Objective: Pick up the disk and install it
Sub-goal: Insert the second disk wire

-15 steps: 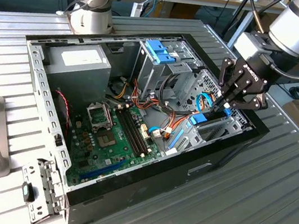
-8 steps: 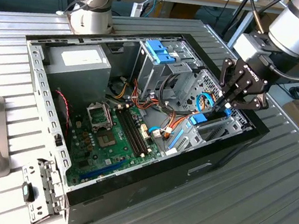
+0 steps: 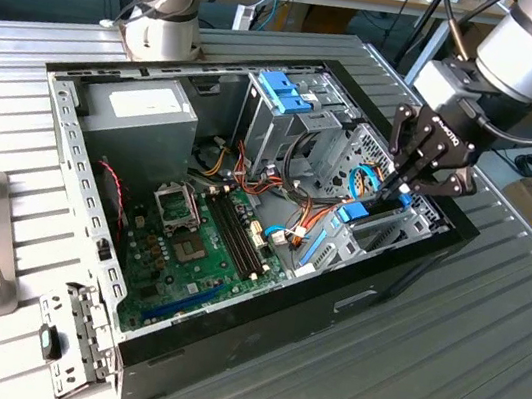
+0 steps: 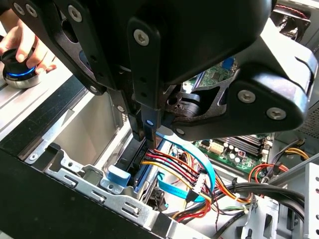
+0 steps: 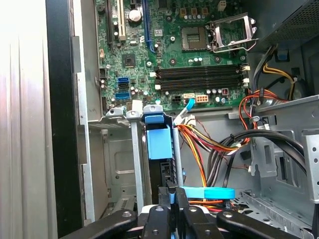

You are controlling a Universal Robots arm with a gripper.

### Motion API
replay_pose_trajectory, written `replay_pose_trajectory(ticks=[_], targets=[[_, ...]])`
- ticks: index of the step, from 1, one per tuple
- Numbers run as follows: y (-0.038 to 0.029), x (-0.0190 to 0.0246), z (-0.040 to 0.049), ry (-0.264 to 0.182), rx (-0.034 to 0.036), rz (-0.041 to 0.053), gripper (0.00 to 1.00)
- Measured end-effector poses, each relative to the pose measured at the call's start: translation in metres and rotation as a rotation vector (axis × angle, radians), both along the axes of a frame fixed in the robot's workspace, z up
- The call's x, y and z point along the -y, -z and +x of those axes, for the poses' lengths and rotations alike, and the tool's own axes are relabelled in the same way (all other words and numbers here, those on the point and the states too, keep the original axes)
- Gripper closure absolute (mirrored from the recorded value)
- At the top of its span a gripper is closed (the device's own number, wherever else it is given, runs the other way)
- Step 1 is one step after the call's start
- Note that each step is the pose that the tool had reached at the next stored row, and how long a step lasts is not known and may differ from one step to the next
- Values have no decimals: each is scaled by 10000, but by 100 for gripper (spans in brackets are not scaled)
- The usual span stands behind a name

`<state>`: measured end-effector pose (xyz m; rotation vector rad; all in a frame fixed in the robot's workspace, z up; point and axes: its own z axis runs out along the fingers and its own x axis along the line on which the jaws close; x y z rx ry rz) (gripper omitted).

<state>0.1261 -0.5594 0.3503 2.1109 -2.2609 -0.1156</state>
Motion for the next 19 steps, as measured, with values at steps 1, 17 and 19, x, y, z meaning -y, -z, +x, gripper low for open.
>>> replay_pose_trajectory(ticks=[1,17,19], targets=[[5,0,-1,1,0,0,84],[62,-20,-1,-6,0,0,84],[67,-20,-1,-6,-1,-3,84]])
